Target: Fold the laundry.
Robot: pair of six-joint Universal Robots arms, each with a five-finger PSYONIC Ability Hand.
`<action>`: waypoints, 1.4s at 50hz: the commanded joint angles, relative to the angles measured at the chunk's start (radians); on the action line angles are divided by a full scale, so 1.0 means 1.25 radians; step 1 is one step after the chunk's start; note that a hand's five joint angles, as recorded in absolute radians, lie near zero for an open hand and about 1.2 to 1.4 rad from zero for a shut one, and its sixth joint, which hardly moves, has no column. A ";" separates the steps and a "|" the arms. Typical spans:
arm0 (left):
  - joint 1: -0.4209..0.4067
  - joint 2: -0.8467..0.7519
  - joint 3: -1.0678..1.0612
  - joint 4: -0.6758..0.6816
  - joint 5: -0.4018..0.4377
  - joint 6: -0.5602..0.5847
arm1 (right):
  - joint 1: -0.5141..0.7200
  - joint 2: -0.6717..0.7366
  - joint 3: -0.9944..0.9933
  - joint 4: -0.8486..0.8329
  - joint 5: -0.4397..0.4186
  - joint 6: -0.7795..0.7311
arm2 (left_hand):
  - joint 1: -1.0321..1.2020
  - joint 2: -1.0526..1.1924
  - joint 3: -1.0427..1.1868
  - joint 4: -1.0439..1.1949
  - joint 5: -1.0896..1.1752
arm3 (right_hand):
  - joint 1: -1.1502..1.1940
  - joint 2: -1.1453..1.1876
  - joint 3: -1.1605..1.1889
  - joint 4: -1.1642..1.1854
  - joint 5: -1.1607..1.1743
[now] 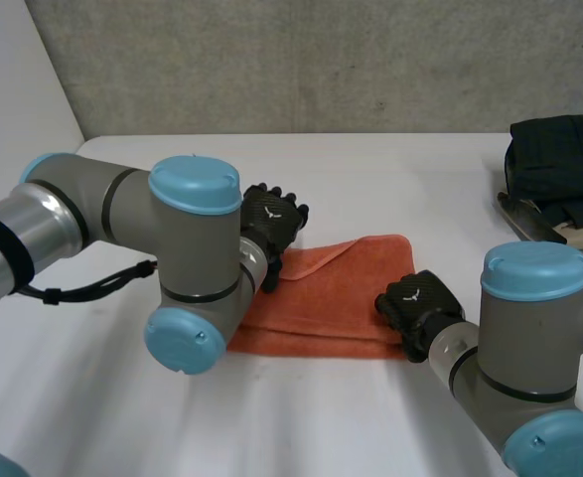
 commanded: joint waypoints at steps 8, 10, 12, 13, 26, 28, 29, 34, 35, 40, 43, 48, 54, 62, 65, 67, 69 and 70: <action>0.080 -0.213 0.282 -0.022 -0.150 0.063 | -0.008 -0.001 0.003 0.001 0.000 0.001 | -0.016 -0.021 -0.024 -0.017 -0.039 | 0.224 0.176 0.172 0.163 0.183; 0.113 -0.232 0.342 -0.027 -0.243 0.073 | -0.016 -0.006 0.007 0.000 0.000 0.001 | -0.016 -0.021 -0.024 -0.017 -0.039 | 0.224 0.176 0.172 0.163 0.183; 0.127 -0.234 0.368 -0.029 -0.275 0.075 | -0.019 -0.008 0.010 0.000 0.002 -0.001 | -0.016 -0.021 -0.024 -0.017 -0.039 | 0.224 0.176 0.172 0.163 0.183; 0.129 -0.229 0.369 -0.030 -0.272 0.073 | -0.023 -0.008 0.010 0.001 0.002 -0.001 | -0.016 -0.021 -0.024 -0.017 -0.039 | 0.224 0.176 0.172 0.163 0.183; 0.137 0.015 0.056 0.009 -0.149 -0.024 | -0.124 -0.041 0.023 0.048 0.010 -0.031 | -0.016 -0.021 -0.024 -0.017 -0.039 | 0.224 0.176 0.172 0.163 0.183; 0.142 0.051 0.010 0.023 -0.132 -0.041 | -0.177 -0.055 0.032 0.053 0.010 -0.061 | -0.016 -0.021 -0.024 -0.017 -0.039 | 0.224 0.176 0.172 0.163 0.183; 0.143 0.062 -0.004 0.025 -0.122 -0.048 | -0.194 -0.062 0.033 0.053 0.008 -0.073 | -0.016 -0.021 -0.024 -0.017 -0.039 | 0.224 0.176 0.172 0.163 0.183; 0.145 0.116 -0.064 0.025 -0.085 -0.075 | -0.290 -0.082 0.024 0.053 -0.012 -0.198 | -0.016 -0.021 -0.024 -0.017 -0.039 | 0.224 0.176 0.172 0.163 0.183; 0.146 0.128 -0.074 0.024 -0.081 -0.082 | -0.293 -0.084 0.018 0.048 -0.013 -0.229 | -0.016 -0.021 -0.024 -0.017 -0.039 | 0.224 0.176 0.172 0.163 0.183; 0.142 0.160 -0.095 0.016 -0.081 -0.107 | -0.202 -0.085 -0.028 0.018 0.000 -0.268 | -0.016 -0.021 -0.024 -0.017 -0.039 | 0.224 0.176 0.172 0.163 0.183; 0.142 0.177 -0.105 0.007 -0.081 -0.118 | -0.121 -0.100 -0.044 -0.018 0.007 -0.266 | -0.016 -0.021 -0.024 -0.017 -0.039 | 0.224 0.176 0.172 0.163 0.183; 0.149 0.220 -0.138 -0.003 -0.081 -0.141 | 0.035 -0.133 -0.002 -0.082 -0.062 -0.262 | -0.016 -0.021 -0.024 -0.017 -0.039 | 0.224 0.176 0.172 0.163 0.183; 0.165 0.281 -0.199 0.007 -0.065 -0.170 | 0.176 -0.121 0.128 -0.197 -0.261 -0.274 | -0.016 -0.021 -0.024 -0.017 -0.039 | 0.224 0.176 0.172 0.163 0.183; 0.161 0.292 -0.214 0.017 -0.036 -0.178 | 0.160 -0.097 0.108 -0.243 -0.114 -0.249 | -0.016 -0.021 -0.024 -0.017 -0.039 | -0.753 -0.801 -0.805 -0.814 -0.794; 0.151 0.290 -0.203 0.017 -0.037 -0.178 | 0.143 -0.107 0.085 -0.186 -0.072 -0.187 | -0.016 -0.021 -0.024 -0.017 -0.039 | -0.753 -0.801 -0.805 -0.814 -0.794; 0.137 0.291 -0.186 0.014 -0.041 -0.179 | 0.122 -0.149 0.064 -0.123 -0.093 -0.089 | -0.016 -0.021 -0.024 -0.017 -0.039 | -0.753 -0.801 -0.805 -0.814 -0.794; 0.124 0.294 -0.174 0.009 -0.046 -0.183 | 0.104 -0.182 0.049 -0.090 -0.117 0.001 | -0.016 -0.021 -0.024 -0.017 -0.039 | -0.753 -0.801 -0.805 -0.814 -0.794; 0.111 0.294 -0.160 0.005 -0.049 -0.189 | 0.081 -0.207 0.026 -0.057 -0.147 0.098 | -0.016 -0.021 -0.024 -0.017 -0.039 | -0.753 -0.801 -0.805 -0.814 -0.794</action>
